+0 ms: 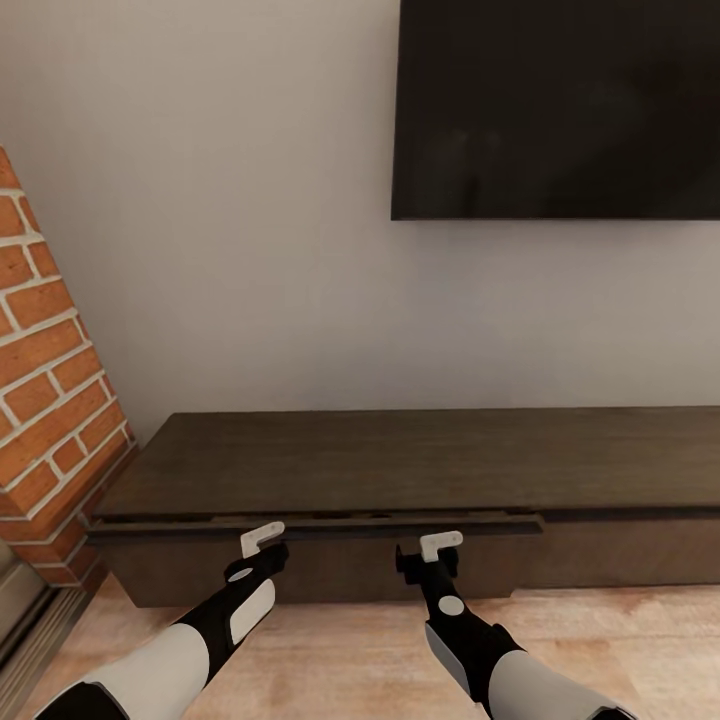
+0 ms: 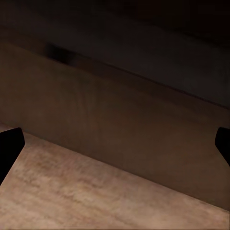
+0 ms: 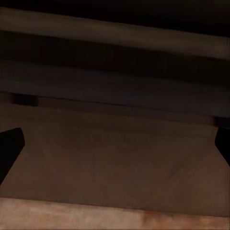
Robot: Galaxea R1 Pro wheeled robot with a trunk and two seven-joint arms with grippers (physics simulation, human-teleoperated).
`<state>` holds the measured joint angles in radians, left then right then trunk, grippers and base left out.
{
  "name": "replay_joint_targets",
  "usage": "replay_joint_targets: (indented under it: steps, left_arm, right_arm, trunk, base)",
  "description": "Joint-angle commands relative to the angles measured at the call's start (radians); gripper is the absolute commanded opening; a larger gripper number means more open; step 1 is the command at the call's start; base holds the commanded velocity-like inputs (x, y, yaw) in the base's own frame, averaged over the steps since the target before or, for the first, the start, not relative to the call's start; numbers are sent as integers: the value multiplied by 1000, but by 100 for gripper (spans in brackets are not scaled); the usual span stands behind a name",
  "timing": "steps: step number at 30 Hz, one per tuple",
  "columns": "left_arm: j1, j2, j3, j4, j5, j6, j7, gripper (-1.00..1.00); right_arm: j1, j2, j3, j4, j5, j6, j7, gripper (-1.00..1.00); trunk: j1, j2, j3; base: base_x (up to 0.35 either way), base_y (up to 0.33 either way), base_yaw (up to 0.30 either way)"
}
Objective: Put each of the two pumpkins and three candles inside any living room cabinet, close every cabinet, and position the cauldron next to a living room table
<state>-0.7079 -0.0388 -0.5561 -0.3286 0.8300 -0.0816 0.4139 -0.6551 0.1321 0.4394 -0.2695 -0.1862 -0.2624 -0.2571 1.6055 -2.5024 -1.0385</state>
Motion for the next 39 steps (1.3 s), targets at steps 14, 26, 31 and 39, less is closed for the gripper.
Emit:
replay_joint_targets:
  steps: [14, 26, 31, 39]
  left_arm:
    - [-1, 0, -8, 0, 12, -41, 5, 100]
    - [-1, 0, -8, 0, 13, -47, 5, 100]
    - [-1, 0, -8, 5, 12, -47, 5, 100]
    - [-1, 0, -8, 7, 14, -49, 5, 100]
  right_arm:
    - [-1, 0, 13, -1, -4, -4, -5, 100]
    - [-1, 0, 13, 0, -4, -4, -7, 100]
    - [-1, 0, 13, 0, -4, -4, -7, 100]
    - [-1, 0, 13, 0, -4, -4, -7, 100]
  trunk:
    - [0, 0, -1]
    - [0, 0, -1]
    - [0, 0, -1]
    - [0, 0, -1]
  base:
    - [75, 0, 0]
    - [3, 0, 0]
    - [0, 0, 0]
    - [19, 0, 0]
